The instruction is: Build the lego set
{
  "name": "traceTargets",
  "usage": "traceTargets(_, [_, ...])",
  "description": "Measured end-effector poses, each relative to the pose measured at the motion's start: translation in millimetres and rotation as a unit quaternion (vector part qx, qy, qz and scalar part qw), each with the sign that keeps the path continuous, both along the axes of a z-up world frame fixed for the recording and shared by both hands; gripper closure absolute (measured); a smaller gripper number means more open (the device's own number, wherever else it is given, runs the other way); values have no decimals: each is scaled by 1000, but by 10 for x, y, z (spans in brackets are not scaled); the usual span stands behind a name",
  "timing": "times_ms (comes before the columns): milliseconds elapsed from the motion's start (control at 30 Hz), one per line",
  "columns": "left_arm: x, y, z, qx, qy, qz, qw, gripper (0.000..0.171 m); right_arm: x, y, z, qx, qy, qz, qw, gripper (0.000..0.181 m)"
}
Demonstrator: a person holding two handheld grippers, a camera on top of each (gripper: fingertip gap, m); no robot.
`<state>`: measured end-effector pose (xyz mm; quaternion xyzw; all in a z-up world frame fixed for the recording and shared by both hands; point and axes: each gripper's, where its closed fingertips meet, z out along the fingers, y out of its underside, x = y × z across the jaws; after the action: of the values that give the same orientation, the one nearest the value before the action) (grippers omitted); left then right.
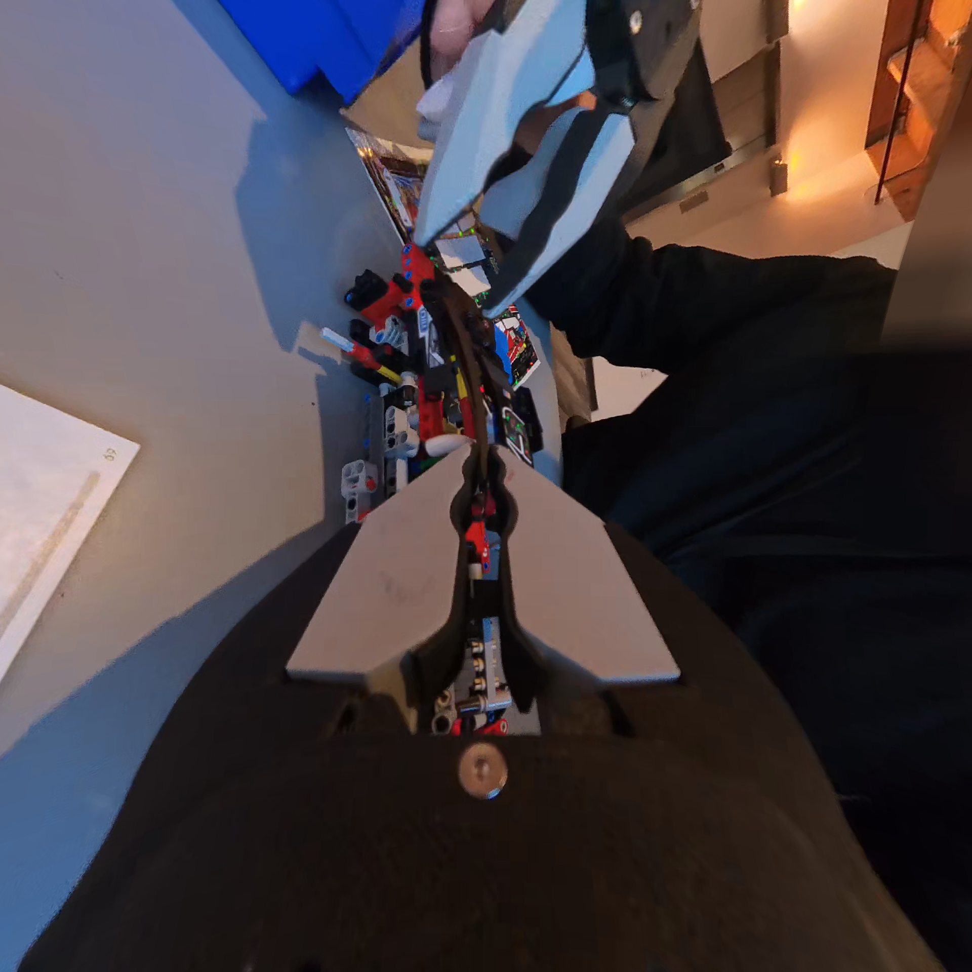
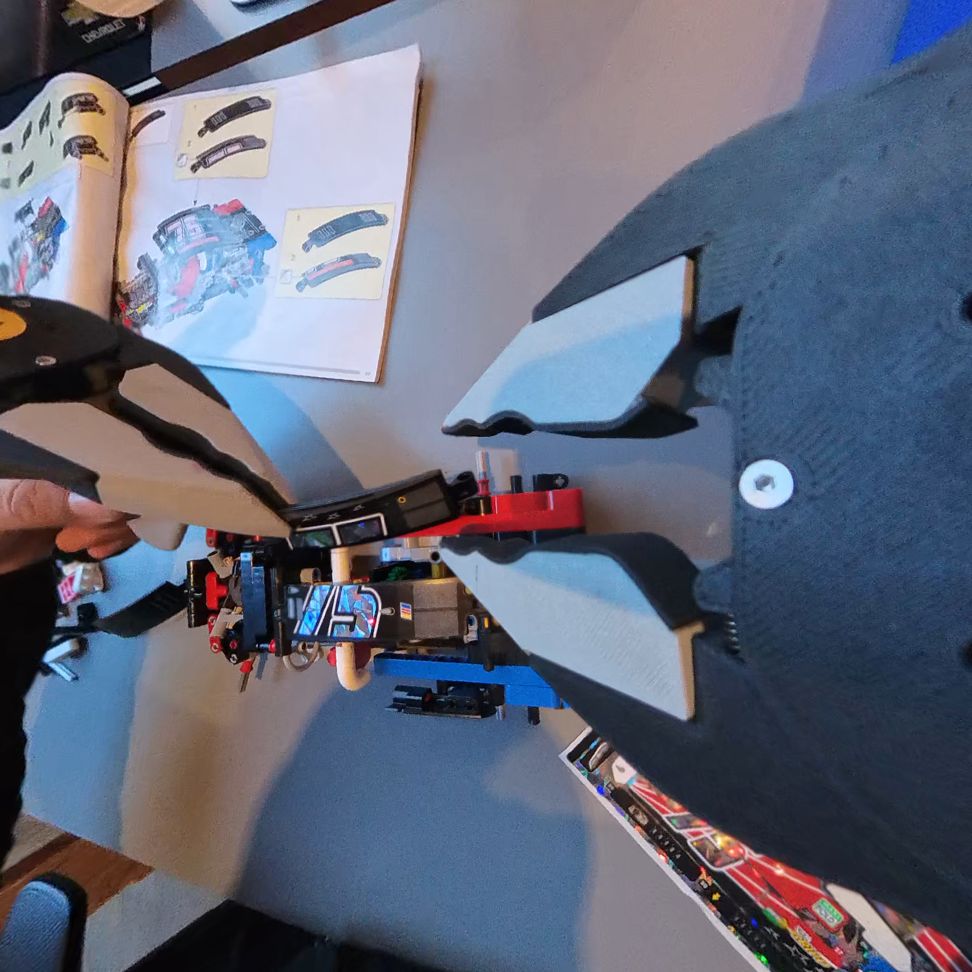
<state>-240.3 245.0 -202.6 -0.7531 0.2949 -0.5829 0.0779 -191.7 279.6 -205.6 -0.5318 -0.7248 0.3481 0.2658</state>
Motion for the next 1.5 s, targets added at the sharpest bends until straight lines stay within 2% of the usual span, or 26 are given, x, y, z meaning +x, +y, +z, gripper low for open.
traceTargets(100, [47, -40, 69, -19, -13, -27, 999, 171, -18, -39, -43, -6, -13, 16, 1000, 156])
traceTargets(300, [75, -40, 86, -39, -13, -39, 998, 171, -13, -104, -93, -82, -27, 24, 996, 149])
traceTargets(367, [74, -22, 74, -45, -11, -36, 998, 171, -10, -111, -121, -124, -43, 19, 991, 155])
traceTargets(433, [78, 0, 69, -43, -8, -29, 999, 171, 17, -124, -152, -158, -65, 18, 985, 169])
traceTargets(600, [94, 5, 46, -31, 2, -2, 1000, 170, 52, -140, -150, -206, -94, -3, 974, 176])
traceTargets(767, [90, 42, 67, 26, 17, 28, 999, 170, 35, -141, -47, -238, -79, -8, 968, 181])
traceTargets(933, [108, 27, 116, 44, 19, 34, 998, 171, 64, -198, 61, -261, -62, 5, 963, 181])
traceTargets(1000, [117, 27, 204, 65, 5, 37, 997, 164, 68, -212, 114, -281, -56, 3, 958, 181])
traceTargets(1067, [111, 49, 280, 129, 7, 46, 991, 152, 76, -201, 148, -300, -52, -3, 953, 181])
traceTargets(1133, [91, 63, 301, 238, 44, 46, 969, 147, 77, -179, 198, -321, -44, -8, 946, 181])
traceTargets(1167, [79, 79, 291, 311, 79, 45, 946, 141, 74, -165, 227, -335, -38, -10, 941, 181])
traceTargets(1267, [59, 143, 319, 503, 190, 39, 842, 128, 61, -140, 319, -387, -25, -13, 921, 181])
traceTargets(1333, [90, 127, 337, 568, 232, 18, 789, 137, 57, -123, 324, -406, -26, -18, 913, 181])
traceTargets(1400, [111, 105, 292, 592, 260, -7, 763, 145, 60, -124, 302, -415, -31, -21, 909, 181])
traceTargets(1500, [98, 126, 213, 596, 284, -20, 751, 139, 69, -158, 314, -431, -31, -14, 901, 181])
